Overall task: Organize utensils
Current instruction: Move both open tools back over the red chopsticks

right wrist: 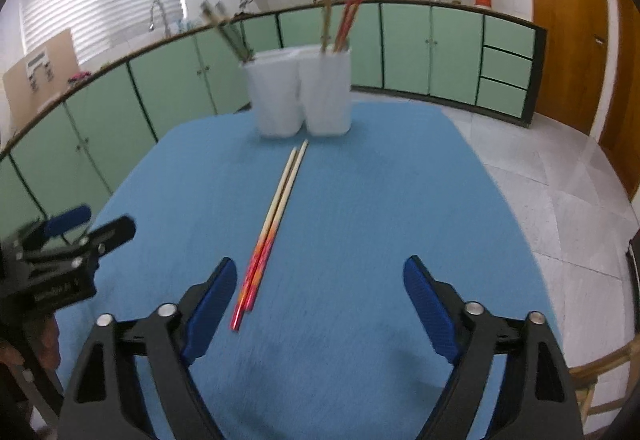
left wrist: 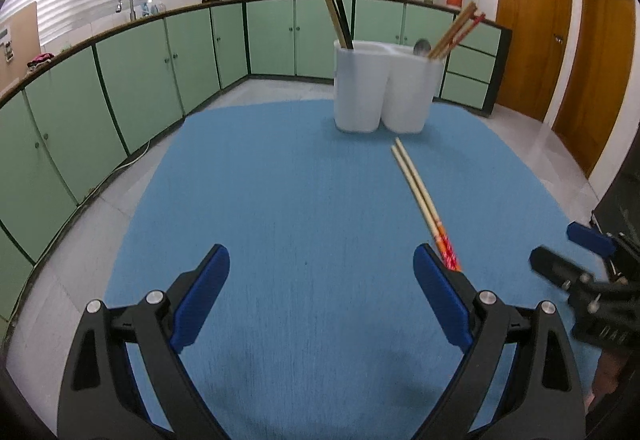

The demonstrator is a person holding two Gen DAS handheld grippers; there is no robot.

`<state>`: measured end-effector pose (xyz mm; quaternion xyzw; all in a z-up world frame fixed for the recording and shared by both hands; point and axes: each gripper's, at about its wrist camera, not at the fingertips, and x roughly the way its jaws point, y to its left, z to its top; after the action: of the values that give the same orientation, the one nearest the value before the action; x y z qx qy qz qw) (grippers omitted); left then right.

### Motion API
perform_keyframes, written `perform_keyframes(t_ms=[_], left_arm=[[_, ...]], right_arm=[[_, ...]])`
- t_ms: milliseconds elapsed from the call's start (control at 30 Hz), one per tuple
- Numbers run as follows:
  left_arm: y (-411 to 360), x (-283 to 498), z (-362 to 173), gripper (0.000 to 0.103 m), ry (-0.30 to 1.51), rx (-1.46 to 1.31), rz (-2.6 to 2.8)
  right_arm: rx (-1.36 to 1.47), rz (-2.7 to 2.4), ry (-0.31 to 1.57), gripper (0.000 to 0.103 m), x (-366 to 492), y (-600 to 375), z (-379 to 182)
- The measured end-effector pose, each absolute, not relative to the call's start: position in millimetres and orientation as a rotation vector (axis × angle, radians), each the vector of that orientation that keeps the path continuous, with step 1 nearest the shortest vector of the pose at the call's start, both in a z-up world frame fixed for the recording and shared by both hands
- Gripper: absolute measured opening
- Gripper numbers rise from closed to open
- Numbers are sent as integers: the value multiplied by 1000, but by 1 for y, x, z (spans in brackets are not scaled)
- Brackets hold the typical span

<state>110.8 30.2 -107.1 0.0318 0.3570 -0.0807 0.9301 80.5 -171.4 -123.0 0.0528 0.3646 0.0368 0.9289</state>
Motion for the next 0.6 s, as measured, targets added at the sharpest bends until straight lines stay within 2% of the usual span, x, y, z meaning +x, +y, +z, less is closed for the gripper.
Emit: perform_keyframes(t_ms=[233,433,600], left_arm=[[32,107,-120,90,755,69,-146],[37,106,-128,90,776,65,-131],[40,106,-129,90,780,54,-127]], right_arm=[[76,129,794,56,76,-154,-139],[49,141,808,46,74,-146,-146],[23,144,822,44,75,-139,-154]])
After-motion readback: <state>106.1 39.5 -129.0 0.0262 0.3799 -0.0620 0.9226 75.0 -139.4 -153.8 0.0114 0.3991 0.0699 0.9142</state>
